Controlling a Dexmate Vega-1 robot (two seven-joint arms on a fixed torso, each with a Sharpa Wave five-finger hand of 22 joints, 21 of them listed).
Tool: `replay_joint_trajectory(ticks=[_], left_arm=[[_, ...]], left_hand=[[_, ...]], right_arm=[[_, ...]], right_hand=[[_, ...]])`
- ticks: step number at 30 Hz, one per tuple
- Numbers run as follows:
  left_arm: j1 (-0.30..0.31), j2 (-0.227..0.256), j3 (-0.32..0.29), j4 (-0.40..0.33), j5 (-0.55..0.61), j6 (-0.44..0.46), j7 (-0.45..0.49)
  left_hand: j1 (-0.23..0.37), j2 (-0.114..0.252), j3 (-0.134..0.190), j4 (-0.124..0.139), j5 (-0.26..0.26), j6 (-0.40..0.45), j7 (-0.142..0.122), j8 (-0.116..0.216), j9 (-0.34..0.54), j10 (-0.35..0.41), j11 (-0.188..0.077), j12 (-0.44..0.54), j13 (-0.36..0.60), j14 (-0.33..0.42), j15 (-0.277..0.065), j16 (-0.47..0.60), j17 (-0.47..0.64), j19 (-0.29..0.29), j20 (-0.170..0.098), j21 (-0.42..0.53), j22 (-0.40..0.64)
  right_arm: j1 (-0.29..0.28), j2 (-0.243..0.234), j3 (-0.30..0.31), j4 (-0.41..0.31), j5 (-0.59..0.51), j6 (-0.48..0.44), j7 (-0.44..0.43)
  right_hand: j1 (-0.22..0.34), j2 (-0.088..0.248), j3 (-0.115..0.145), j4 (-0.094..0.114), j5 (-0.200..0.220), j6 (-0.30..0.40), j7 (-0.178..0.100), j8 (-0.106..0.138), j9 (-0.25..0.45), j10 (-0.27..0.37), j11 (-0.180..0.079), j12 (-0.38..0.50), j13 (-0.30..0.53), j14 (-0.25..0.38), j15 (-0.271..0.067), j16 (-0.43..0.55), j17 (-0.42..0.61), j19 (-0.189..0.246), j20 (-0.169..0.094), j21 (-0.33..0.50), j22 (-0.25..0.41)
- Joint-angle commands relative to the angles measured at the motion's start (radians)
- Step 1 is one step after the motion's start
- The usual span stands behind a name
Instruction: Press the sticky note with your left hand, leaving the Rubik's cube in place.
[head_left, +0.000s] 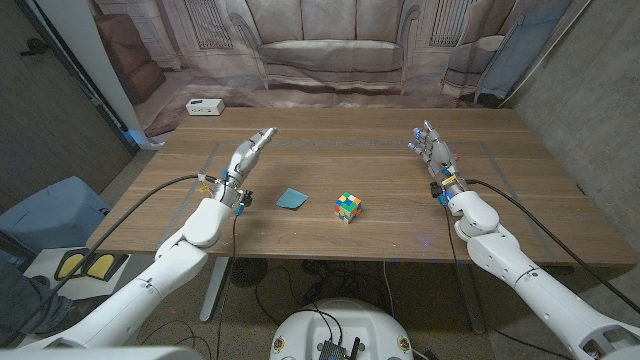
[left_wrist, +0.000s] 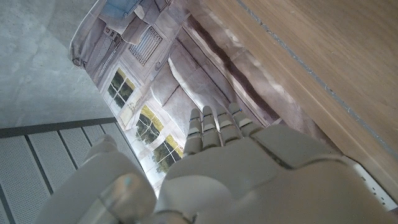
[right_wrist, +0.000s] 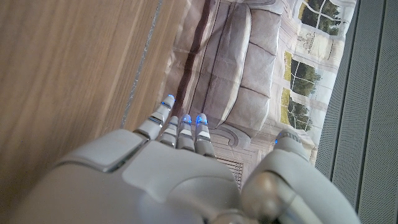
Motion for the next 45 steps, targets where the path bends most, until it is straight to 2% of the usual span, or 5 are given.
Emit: replay_joint_trajectory(ticks=[1, 8, 24, 36, 45], left_arm=[[0.050, 0.030, -0.019, -0.065, 0.185, 0.023, 0.121], [0.050, 0.038, -0.010, -0.063, 0.224, 0.027, 0.130], [0.111, 0.079, -0.022, -0.177, 0.395, 0.138, 0.230], [0.172, 0.092, -0.026, -0.284, 0.571, 0.319, 0.354], [0.181, 0.114, -0.006, -0.334, 0.623, 0.441, 0.366]], left_hand=[[0.009, 0.000, 0.000, -0.007, -0.003, 0.013, 0.000, 0.007, 0.006, 0.016, -0.002, 0.006, 0.001, 0.012, -0.004, -0.001, 0.002, 0.010, 0.001, -0.008, 0.001], [0.010, 0.000, 0.000, -0.009, -0.004, 0.024, -0.003, 0.008, 0.006, 0.022, -0.005, 0.006, -0.001, 0.023, -0.008, 0.001, 0.002, 0.018, 0.002, -0.011, 0.001], [0.015, 0.004, 0.000, -0.014, -0.006, 0.045, -0.005, 0.008, 0.006, 0.039, -0.012, 0.009, -0.003, 0.035, -0.014, 0.000, 0.002, 0.025, 0.005, -0.022, 0.002], [0.017, 0.009, 0.001, -0.018, -0.008, 0.082, -0.011, 0.014, 0.007, 0.054, -0.016, 0.011, -0.005, 0.052, -0.020, 0.000, 0.002, 0.030, 0.014, -0.036, 0.002], [0.012, 0.010, -0.003, -0.017, -0.010, 0.126, -0.008, 0.023, 0.008, 0.059, -0.015, 0.009, -0.006, 0.055, -0.020, -0.003, 0.003, 0.028, 0.019, -0.048, 0.003]], right_arm=[[0.016, 0.010, -0.013, -0.003, -0.015, -0.013, -0.010], [0.022, 0.018, -0.017, 0.002, -0.019, -0.013, -0.015], [0.030, 0.031, -0.026, 0.010, -0.013, -0.021, -0.014], [0.042, 0.033, -0.026, 0.027, 0.001, -0.020, 0.009], [0.049, 0.035, -0.026, 0.038, 0.006, -0.023, 0.013]], right_hand=[[-0.002, 0.010, -0.001, -0.006, -0.001, -0.009, 0.000, -0.005, 0.006, 0.004, 0.006, 0.000, 0.003, 0.003, 0.003, 0.003, 0.003, 0.007, 0.003, -0.003, 0.004], [-0.003, 0.011, -0.001, -0.006, -0.001, -0.011, -0.002, -0.006, 0.006, 0.004, 0.007, -0.001, 0.003, 0.002, 0.003, 0.003, 0.002, 0.008, 0.004, -0.006, 0.004], [-0.004, 0.016, -0.001, -0.006, -0.001, -0.010, -0.003, -0.007, 0.006, 0.005, 0.006, -0.001, 0.002, 0.004, 0.004, 0.003, 0.001, 0.011, 0.002, -0.010, 0.004], [-0.005, 0.019, -0.001, -0.007, -0.001, -0.009, -0.005, -0.007, 0.006, 0.007, 0.006, -0.002, 0.002, 0.006, 0.004, 0.003, 0.000, 0.013, 0.003, -0.015, 0.005], [-0.005, 0.021, -0.002, -0.008, -0.001, -0.009, -0.007, -0.008, 0.006, 0.007, 0.007, -0.003, 0.002, 0.006, 0.005, 0.003, 0.000, 0.014, 0.004, -0.019, 0.005]])
